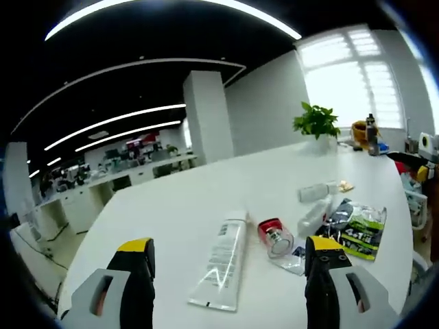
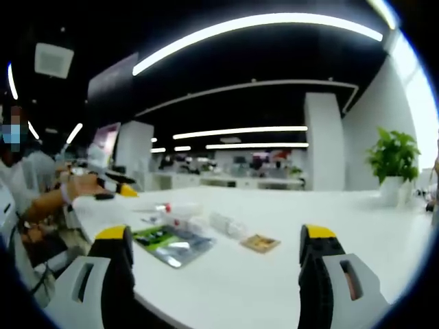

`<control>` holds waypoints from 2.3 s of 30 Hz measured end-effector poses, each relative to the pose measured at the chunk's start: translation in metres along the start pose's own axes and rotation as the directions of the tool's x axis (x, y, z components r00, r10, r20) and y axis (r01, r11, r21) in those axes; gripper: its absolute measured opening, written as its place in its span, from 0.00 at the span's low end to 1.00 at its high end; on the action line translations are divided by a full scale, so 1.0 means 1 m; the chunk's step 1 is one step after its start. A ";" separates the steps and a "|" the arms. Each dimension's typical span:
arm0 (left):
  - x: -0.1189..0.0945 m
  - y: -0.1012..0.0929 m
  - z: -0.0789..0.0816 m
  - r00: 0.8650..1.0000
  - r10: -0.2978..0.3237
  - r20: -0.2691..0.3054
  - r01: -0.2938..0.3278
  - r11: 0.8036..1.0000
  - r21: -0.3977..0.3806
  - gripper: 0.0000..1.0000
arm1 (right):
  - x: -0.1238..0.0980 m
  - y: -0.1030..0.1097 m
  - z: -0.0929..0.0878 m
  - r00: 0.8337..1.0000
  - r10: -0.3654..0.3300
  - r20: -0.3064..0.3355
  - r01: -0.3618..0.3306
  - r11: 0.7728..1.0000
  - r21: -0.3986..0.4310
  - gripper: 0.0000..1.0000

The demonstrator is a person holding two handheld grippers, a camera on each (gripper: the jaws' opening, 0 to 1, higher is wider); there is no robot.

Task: Arrange the skincare products in the storage area until every visible bottle or jar stands upright without overlapping.

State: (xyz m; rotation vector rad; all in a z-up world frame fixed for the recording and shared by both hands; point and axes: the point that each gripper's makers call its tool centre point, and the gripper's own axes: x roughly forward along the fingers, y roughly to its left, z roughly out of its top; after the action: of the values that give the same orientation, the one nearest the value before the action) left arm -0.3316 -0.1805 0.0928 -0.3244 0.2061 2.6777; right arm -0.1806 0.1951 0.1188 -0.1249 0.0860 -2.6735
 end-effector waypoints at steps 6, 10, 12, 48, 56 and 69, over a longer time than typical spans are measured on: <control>0.013 0.004 -0.007 0.999 -0.016 -0.038 0.017 1.000 0.013 0.92 | 0.004 0.003 0.003 1.000 0.004 0.012 -0.004 1.000 0.004 1.00; 0.024 0.006 -0.013 0.997 -0.026 -0.073 0.028 0.999 0.024 0.91 | 0.008 0.008 0.001 1.000 0.012 0.005 -0.012 1.000 0.001 0.99; 0.032 0.008 -0.018 0.995 -0.025 -0.098 0.029 0.999 0.032 0.90 | 0.010 0.009 0.000 1.000 0.019 0.000 -0.019 1.000 0.000 0.98; 0.082 -0.001 -0.034 0.944 -0.130 -0.302 0.181 0.972 0.147 0.69 | 0.015 0.006 -0.001 1.000 0.016 0.003 -0.016 1.000 0.005 0.96; 0.095 -0.003 -0.042 0.926 -0.115 -0.359 0.185 0.968 0.168 0.64 | 0.015 0.006 -0.002 1.000 0.020 0.002 -0.020 1.000 0.004 0.95; 0.109 -0.017 -0.042 0.920 -0.162 -0.358 0.217 0.969 0.120 0.42 | 0.016 0.006 -0.002 0.999 0.029 0.014 -0.030 0.999 0.012 0.94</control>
State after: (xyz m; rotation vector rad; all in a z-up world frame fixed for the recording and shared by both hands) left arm -0.4115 -0.1303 0.0228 -0.7271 0.4662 2.3773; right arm -0.1921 0.1829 0.1178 -0.1374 0.0666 -2.6428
